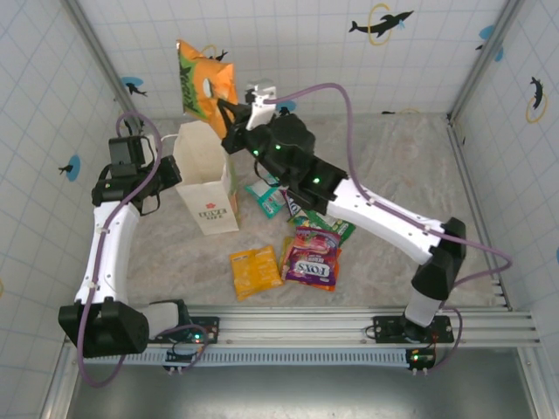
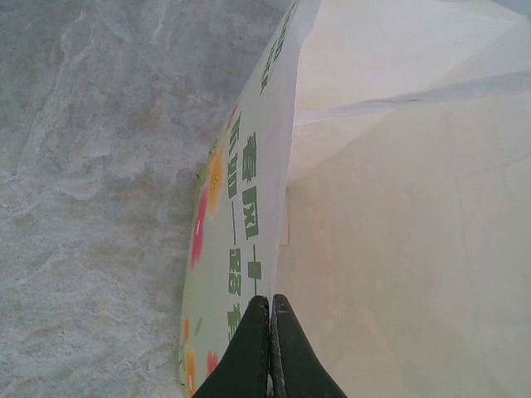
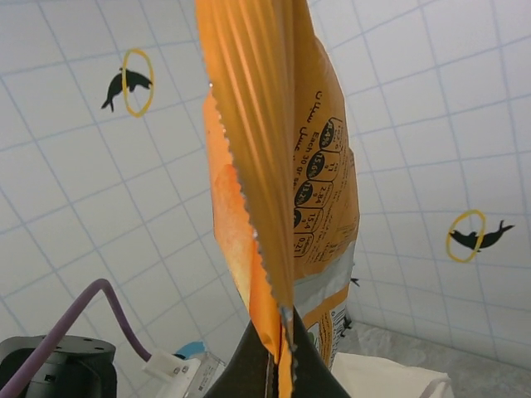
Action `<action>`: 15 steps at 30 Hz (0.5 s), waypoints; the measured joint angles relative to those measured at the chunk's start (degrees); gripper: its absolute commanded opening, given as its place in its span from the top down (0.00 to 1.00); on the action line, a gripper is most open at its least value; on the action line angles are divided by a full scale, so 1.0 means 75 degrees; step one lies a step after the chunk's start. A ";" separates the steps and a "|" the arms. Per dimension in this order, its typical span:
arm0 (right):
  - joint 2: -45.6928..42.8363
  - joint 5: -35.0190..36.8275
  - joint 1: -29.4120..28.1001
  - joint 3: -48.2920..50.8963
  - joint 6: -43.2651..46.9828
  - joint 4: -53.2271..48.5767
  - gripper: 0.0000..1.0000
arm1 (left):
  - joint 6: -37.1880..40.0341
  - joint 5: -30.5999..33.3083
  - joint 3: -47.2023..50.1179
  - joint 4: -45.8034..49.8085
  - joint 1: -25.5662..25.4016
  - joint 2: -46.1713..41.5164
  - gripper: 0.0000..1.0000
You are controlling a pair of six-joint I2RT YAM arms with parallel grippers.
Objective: Place the snacks into the paper bag
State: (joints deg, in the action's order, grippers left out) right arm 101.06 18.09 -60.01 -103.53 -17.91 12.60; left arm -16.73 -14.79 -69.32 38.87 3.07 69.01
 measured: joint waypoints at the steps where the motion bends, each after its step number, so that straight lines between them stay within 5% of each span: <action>1: 0.0207 0.0050 -0.0038 -0.0192 0.0000 -0.0105 1.00 | 0.0000 0.0006 0.0009 -0.0006 -0.0003 0.0000 1.00; 15: 0.1641 0.0647 -0.0087 -0.1355 -0.0274 -0.2098 1.00 | 0.0023 0.0038 0.0026 -0.0058 -0.0003 0.0000 1.00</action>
State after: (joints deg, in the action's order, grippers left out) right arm 113.36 22.94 -60.66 -113.69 -19.97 -3.14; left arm -16.56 -14.50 -69.12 38.44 3.05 69.01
